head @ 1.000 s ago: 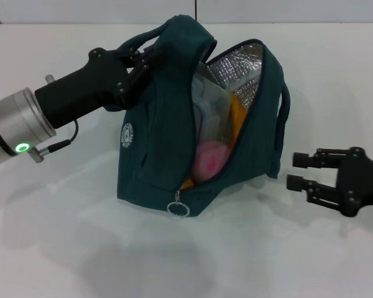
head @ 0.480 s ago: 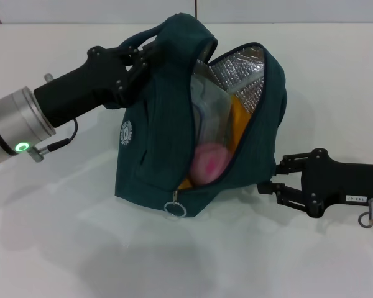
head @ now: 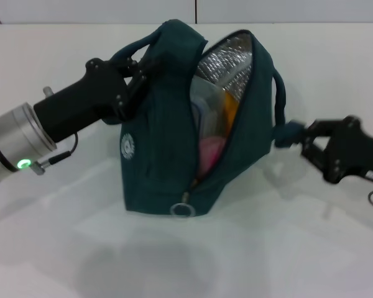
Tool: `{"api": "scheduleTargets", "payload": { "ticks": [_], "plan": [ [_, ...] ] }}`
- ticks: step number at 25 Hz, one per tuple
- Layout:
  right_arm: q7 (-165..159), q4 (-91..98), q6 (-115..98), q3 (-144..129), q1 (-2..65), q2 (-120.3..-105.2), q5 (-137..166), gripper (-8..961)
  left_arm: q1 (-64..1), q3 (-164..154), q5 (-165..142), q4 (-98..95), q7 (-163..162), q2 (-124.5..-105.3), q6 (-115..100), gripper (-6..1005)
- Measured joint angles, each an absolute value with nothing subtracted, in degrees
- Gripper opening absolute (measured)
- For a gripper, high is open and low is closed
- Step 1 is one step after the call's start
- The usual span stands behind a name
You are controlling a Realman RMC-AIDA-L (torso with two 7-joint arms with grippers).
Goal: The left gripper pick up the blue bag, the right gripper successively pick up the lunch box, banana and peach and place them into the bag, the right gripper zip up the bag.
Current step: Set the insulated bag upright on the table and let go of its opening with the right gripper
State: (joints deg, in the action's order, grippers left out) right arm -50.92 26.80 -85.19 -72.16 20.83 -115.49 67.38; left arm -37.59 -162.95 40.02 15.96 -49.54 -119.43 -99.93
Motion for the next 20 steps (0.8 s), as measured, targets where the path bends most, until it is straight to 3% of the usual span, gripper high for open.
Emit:
{"api": "scheduleTargets", "payload": {
  "ticks": [5,12,20],
  "plan": [
    [-50.1,25.7,-89.0,-71.3,20.8,-114.83,63.5,69,-34.6,-163.0,41.0,11.5,-42.7,-119.44,-100.0,39],
    [-59.3,28.3,-95.1,-71.6,21.3,-110.87,65.1,68,-28.7,-163.0,40.6,1.9,-26.9,-119.67,-100.2,39],
    [-65.3,32.2,-95.6,-71.3,20.8,-109.39,69.8,68,-25.7,-162.9,38.5,-4.0,-17.5,-120.08,-97.6,39]
  ]
}}
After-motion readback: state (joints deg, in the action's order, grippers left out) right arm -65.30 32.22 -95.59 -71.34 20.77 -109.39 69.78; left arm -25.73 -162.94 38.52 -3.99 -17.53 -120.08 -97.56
